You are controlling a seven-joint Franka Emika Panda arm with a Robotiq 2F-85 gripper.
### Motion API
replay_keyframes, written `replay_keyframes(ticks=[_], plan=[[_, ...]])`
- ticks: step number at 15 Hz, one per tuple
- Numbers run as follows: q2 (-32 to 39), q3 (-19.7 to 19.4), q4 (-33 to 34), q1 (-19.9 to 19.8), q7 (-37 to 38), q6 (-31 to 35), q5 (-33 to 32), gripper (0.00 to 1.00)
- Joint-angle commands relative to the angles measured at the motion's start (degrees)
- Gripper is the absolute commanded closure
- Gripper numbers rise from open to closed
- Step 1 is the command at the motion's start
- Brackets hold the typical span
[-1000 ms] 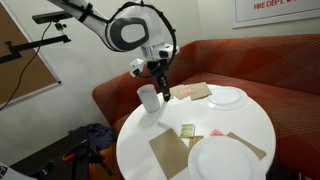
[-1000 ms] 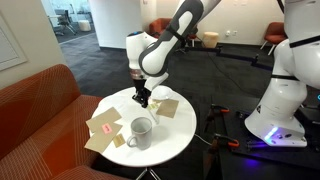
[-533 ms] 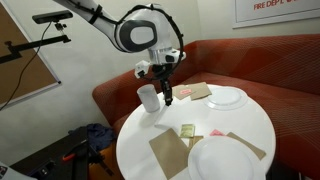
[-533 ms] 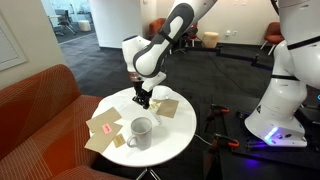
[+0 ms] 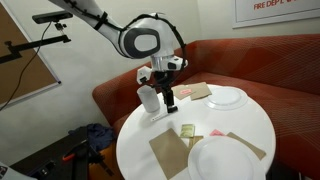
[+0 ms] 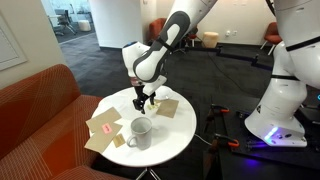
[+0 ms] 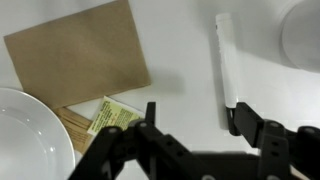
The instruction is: Remove the marker from the mug cup and place it on the table
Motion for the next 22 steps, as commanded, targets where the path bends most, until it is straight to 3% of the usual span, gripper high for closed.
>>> replay_keyframes(ticks=[1,8,12,18,22], plan=[[-3.1,-1.0,-1.9,1.9,0.4,0.3,0.3,0.00],[-14.2,-2.4,-10.4,4.8,2.1,5.3,-3.5,0.00],[-22.5,-3.0,-16.4,5.9,3.7,7.0,-9.1,0.00],[-36.5,-0.3,-25.3,4.6,4.8,7.1,-17.3,0.00],[-43.0,2.4,-29.2,3.0,4.4,7.1,-18.7,0.00]])
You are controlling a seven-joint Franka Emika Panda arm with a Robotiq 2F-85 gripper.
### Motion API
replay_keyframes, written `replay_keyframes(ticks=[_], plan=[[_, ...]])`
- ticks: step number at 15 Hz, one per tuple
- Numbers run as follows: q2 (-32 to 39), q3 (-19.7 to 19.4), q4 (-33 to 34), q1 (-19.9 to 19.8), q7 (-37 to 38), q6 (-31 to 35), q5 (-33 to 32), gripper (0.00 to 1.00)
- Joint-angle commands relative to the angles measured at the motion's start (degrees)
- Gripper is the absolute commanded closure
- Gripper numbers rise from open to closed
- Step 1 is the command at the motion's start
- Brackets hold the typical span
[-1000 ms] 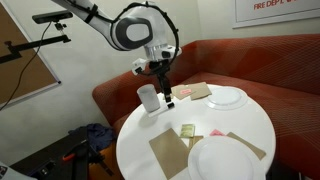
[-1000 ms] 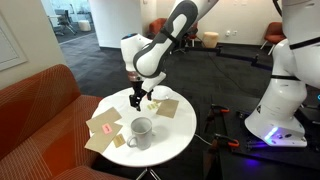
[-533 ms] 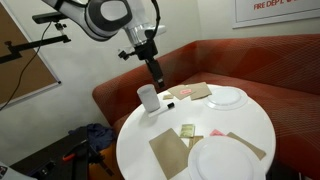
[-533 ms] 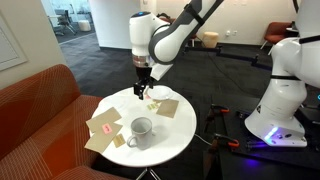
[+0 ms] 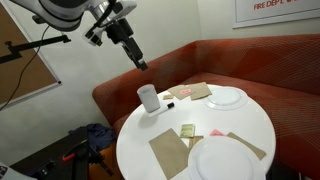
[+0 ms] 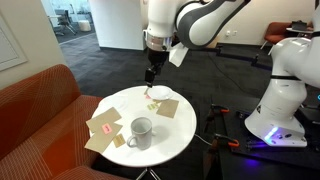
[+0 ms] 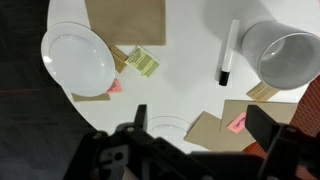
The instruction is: Remove the marker from the mug cup and place it on the table
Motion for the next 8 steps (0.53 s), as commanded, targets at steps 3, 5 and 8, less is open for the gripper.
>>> replay_keyframes(ticks=[3,5,8], plan=[[-4.7,3.7,-2.9,-2.8,-0.6,0.1,0.4,0.00],[-5.5,4.4,-3.3,-3.2,-0.6,0.0,0.5,0.00],[-4.8,4.3,-3.2,-3.3,-0.5,0.0,0.5,0.00]])
